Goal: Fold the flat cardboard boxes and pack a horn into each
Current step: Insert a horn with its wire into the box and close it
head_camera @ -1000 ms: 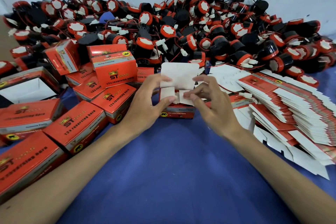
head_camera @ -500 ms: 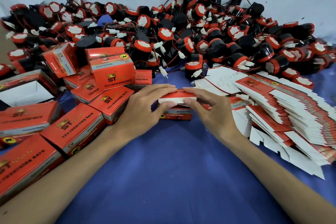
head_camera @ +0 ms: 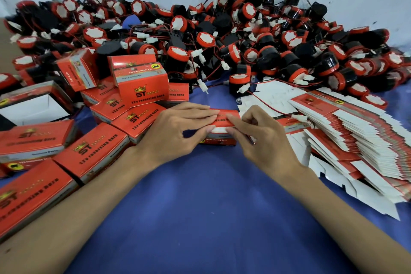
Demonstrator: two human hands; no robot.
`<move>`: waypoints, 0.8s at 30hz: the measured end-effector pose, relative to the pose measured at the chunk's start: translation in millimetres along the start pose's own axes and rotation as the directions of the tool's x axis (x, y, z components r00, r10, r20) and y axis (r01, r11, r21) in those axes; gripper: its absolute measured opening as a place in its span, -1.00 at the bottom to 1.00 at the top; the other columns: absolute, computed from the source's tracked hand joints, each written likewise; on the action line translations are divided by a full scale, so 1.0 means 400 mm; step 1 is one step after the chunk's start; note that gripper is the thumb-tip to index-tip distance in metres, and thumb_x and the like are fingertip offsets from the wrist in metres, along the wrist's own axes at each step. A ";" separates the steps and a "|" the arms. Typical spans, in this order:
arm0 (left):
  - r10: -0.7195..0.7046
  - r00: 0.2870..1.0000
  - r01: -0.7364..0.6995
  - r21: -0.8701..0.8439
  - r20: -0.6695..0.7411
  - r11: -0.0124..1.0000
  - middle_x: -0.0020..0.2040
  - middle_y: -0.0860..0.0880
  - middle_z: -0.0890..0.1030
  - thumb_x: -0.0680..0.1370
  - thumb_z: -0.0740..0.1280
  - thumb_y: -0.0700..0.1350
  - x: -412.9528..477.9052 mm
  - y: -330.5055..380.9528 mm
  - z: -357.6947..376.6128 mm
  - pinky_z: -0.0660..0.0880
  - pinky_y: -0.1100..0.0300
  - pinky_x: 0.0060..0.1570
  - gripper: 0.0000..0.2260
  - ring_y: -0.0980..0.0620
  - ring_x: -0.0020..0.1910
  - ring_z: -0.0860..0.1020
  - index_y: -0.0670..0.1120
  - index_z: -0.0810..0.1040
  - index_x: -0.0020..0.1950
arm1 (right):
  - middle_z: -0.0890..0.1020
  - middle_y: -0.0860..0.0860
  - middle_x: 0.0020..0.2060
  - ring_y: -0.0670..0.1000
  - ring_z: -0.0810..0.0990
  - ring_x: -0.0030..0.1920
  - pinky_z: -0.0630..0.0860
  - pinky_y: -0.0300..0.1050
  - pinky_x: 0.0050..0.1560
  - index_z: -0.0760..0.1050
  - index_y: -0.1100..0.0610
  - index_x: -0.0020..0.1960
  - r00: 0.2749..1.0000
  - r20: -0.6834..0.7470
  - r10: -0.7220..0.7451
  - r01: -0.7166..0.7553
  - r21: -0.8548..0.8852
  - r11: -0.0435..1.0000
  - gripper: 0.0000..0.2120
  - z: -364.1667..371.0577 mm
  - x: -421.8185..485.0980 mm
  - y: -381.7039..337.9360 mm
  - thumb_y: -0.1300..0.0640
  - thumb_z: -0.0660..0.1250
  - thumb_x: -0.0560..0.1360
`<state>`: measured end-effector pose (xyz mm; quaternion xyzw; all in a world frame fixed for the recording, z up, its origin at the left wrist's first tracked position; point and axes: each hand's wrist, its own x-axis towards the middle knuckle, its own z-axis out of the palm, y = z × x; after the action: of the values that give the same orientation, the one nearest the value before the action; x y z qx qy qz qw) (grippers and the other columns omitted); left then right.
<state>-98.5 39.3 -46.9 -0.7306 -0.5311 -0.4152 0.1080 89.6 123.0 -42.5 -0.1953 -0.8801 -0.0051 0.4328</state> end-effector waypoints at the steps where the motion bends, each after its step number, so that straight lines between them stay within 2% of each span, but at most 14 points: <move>1: 0.012 1.000 -0.012 0.011 0.027 1.000 0.12 -0.05 0.64 0.51 0.40 -0.17 -0.003 -0.002 -0.001 0.52 0.01 0.18 -0.79 -0.03 0.18 0.58 -0.21 0.65 0.12 | 0.46 0.15 -0.32 0.01 0.38 -0.35 0.35 -0.20 -0.36 0.66 0.27 0.00 1.000 0.012 0.003 -0.004 0.056 0.998 -0.82 0.003 -0.001 0.004 0.22 0.41 0.44; 5: 0.027 0.986 -0.040 0.076 0.163 0.996 0.30 -0.08 0.54 0.52 0.38 -0.03 -0.011 -0.005 0.001 0.38 0.01 0.35 -0.60 -0.11 0.36 0.45 -0.20 0.54 0.29 | 0.45 0.11 -0.28 -0.03 0.38 -0.29 0.31 -0.34 -0.26 0.62 0.28 0.11 0.993 0.111 0.049 -0.075 0.245 0.967 -0.73 0.006 0.000 0.023 0.23 0.42 0.43; 8: -0.010 0.991 -0.005 0.113 0.136 0.994 0.27 -0.08 0.57 0.51 0.39 -0.04 -0.006 0.000 0.006 0.43 0.04 0.28 -0.61 -0.12 0.26 0.52 -0.18 0.55 0.29 | 0.41 0.06 -0.26 -0.08 0.37 -0.25 0.31 -0.40 -0.21 0.53 0.20 0.22 0.963 0.212 0.164 -0.233 0.360 0.903 -0.64 0.005 -0.001 0.031 0.22 0.44 0.43; 10: -0.037 0.990 0.020 0.125 0.133 0.992 0.22 -0.11 0.58 0.52 0.35 0.03 0.000 0.006 0.009 0.39 0.12 0.23 -0.57 -0.11 0.13 0.51 -0.17 0.53 0.31 | 0.40 0.06 -0.27 -0.08 0.37 -0.26 0.30 -0.41 -0.21 0.49 0.19 0.24 0.952 0.234 0.197 -0.280 0.405 0.871 -0.61 0.007 0.000 0.027 0.25 0.43 0.43; 13: -0.058 0.980 0.031 0.140 0.193 0.990 0.20 -0.14 0.50 0.52 0.31 0.13 0.004 0.012 0.017 0.25 0.21 0.23 -0.47 -0.09 0.08 0.39 -0.17 0.47 0.37 | 0.42 0.14 -0.29 -0.02 0.37 -0.27 0.31 -0.36 -0.22 0.51 0.29 0.24 0.970 0.215 0.116 -0.195 0.390 0.900 -0.64 0.011 0.001 0.016 0.30 0.39 0.45; 18: -0.112 0.955 0.105 0.042 0.273 0.994 0.39 -0.08 0.44 0.51 0.33 0.06 0.004 0.010 0.016 0.22 0.22 0.38 -0.46 -0.05 0.34 0.40 -0.16 0.39 0.42 | 0.33 0.06 -0.31 -0.04 0.30 -0.26 0.30 -0.26 -0.22 0.50 0.33 0.23 0.985 0.172 -0.029 -0.024 0.301 0.953 -0.65 0.019 -0.001 0.008 0.34 0.36 0.45; 21: -0.091 0.965 0.085 0.035 0.247 0.996 0.37 -0.06 0.46 0.55 0.32 0.01 0.006 0.015 0.010 0.28 0.14 0.38 -0.53 -0.07 0.34 0.43 -0.20 0.43 0.39 | 0.29 0.03 -0.30 -0.07 0.25 -0.23 0.28 -0.31 -0.19 0.44 0.29 0.28 0.982 0.190 -0.016 -0.043 0.299 0.953 -0.60 0.020 -0.004 0.011 0.34 0.35 0.45; 24: -0.095 0.975 0.090 0.031 0.201 0.995 0.32 -0.07 0.50 0.56 0.32 0.02 0.006 0.020 0.005 0.29 0.19 0.35 -0.56 -0.07 0.29 0.47 -0.24 0.49 0.32 | 0.29 0.04 -0.27 -0.02 0.28 -0.19 0.29 -0.30 -0.17 0.35 0.20 0.30 0.971 0.238 0.028 -0.111 0.341 0.934 -0.58 0.014 -0.005 0.008 0.31 0.33 0.47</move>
<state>-90.3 38.9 -44.1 -0.7422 -0.5773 -0.3377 0.0420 87.5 126.4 -48.2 -0.1452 -0.9032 0.1902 0.3563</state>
